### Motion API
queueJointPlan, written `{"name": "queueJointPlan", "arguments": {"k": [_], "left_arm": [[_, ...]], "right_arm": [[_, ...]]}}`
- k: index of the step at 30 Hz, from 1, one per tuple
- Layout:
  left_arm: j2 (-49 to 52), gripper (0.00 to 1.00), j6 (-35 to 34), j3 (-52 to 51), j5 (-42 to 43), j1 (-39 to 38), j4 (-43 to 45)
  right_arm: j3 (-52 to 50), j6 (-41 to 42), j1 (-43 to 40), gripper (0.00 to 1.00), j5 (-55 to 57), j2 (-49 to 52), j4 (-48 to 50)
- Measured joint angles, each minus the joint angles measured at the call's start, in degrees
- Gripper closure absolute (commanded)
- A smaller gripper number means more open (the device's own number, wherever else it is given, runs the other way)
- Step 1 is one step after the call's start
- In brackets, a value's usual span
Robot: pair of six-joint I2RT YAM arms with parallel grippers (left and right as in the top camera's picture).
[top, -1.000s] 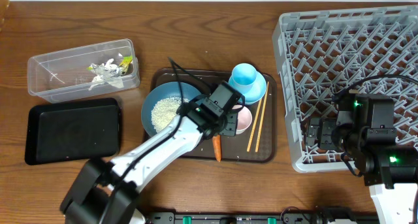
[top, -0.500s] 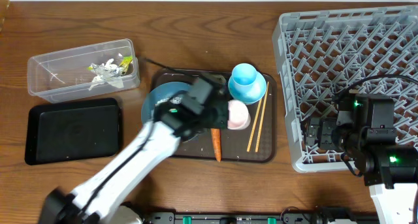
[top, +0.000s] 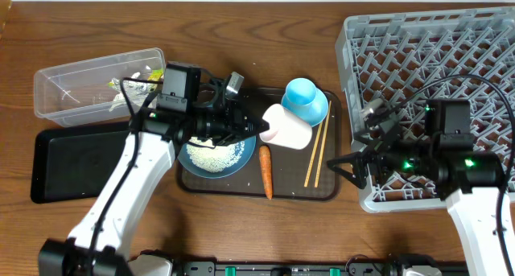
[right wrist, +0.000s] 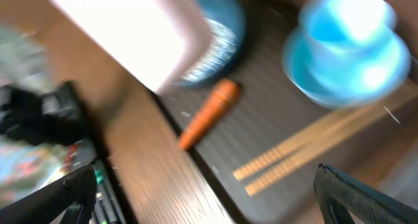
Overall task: Sort waste into correct bins and load items into the dishwasher rack
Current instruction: 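Lift the pink cup with the left gripper and hand it to the right gripper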
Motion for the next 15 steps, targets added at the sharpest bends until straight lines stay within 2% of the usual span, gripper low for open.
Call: {"name": "queueJointPlan", "arguments": {"k": [7, 15], "left_arm": [[4.87, 0.93, -1.27, 0.00, 9.40, -0.59, 0.07], [5.11, 0.94, -3.34, 0.00, 12.74, -1.68, 2.43]], "right_arm": [[0.00, -6.99, 0.83, 0.01, -9.64, 4.87, 4.00], [0.00, -8.31, 3.98, 0.01, -11.63, 7.74, 8.13]]}}
